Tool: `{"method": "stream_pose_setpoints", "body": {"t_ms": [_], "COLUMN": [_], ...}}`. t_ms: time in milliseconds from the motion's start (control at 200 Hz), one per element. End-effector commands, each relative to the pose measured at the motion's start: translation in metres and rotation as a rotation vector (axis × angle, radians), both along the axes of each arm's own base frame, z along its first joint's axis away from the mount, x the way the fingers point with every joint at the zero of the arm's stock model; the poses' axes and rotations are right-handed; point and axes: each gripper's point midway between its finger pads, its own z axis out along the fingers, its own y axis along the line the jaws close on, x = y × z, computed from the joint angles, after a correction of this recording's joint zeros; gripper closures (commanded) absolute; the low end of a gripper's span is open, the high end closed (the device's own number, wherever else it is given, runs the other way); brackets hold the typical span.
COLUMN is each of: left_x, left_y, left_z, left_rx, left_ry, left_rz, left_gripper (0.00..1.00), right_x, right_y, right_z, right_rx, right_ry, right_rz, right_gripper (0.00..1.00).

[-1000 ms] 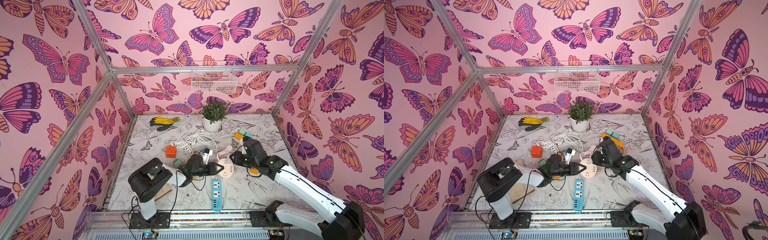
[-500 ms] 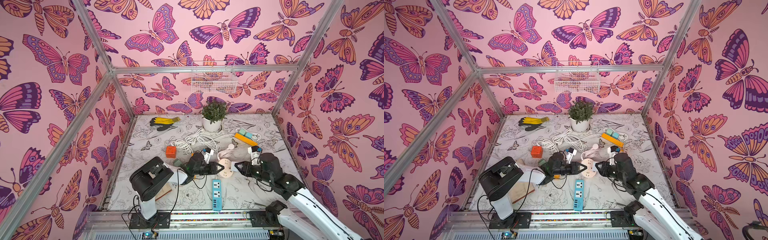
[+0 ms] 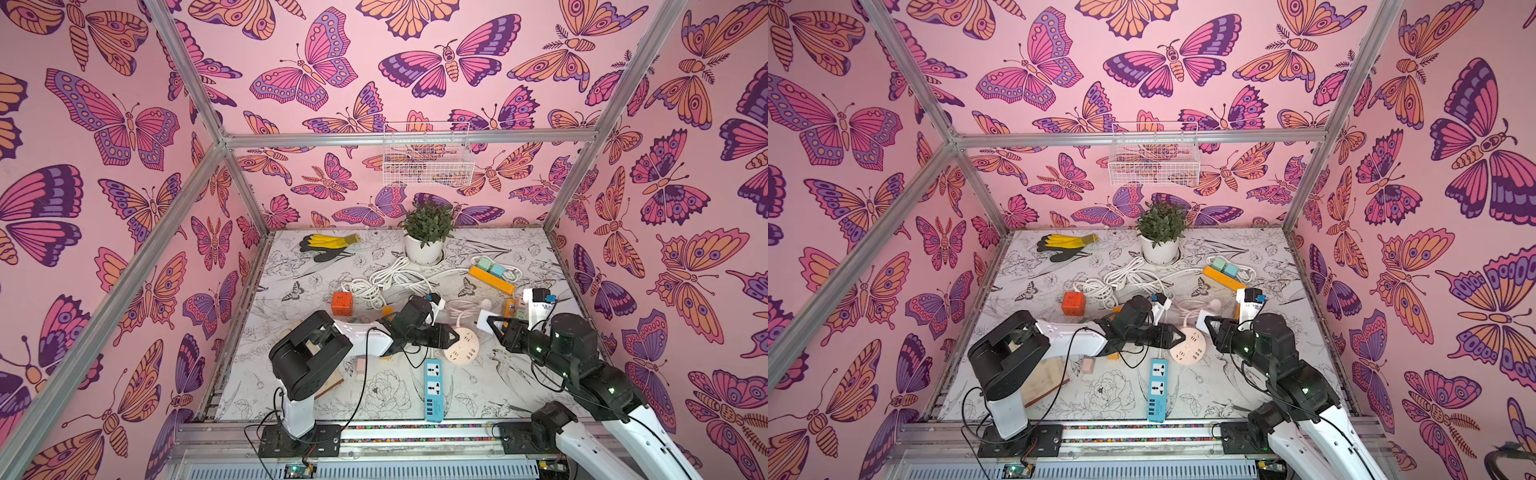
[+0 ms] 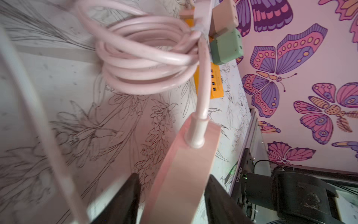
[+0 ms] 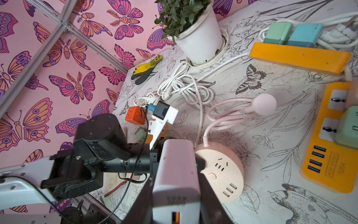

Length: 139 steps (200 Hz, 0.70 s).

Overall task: Pull the plug off the socket
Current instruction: Place the plug at the center of the board.

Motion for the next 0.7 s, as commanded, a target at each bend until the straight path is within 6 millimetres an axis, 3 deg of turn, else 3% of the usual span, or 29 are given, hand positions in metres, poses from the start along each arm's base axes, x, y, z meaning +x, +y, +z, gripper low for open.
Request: {"method": "stream_pose_setpoints", "body": {"t_ms": [0,155,220,290,416,556,691], "left_x": [0.008,0.000,-0.011,-0.023,-0.035,-0.042,-0.048], "left_y": [0.034,0.072,0.090,0.111,0.156,0.205,0.238], "left_z": [0.022,0.075,0.101,0.116,0.136,0.151,0.160], "left_rx": [0.118,0.107,0.062,0.030,-0.028,-0.085,-0.066], "left_ry": [-0.151,-0.379,-0.463,-0.528,-0.628,-0.649,-0.657], "left_rz": [0.049,0.090,0.102,0.125,0.228,0.374,0.471], "left_gripper": [0.35,0.31,0.26,0.25,0.01,0.01,0.00], "right_x": [-0.002,-0.006,-0.009,-0.011,-0.006,0.007,0.003], "right_y": [-0.003,-0.001,0.010,0.031,0.065,0.098,0.159], "right_z": [-0.003,0.002,0.003,0.005,0.005,-0.006,-0.023], "right_rx": [-0.004,0.027,0.075,0.165,0.357,0.420,0.305], "right_ry": [0.007,-0.014,-0.016,-0.005,0.046,0.094,0.118], "right_rz": [-0.004,0.013,0.070,0.165,0.288,0.352,0.438], "right_gripper": [0.89,0.87,0.86,0.86,0.87,0.87,0.86]}}
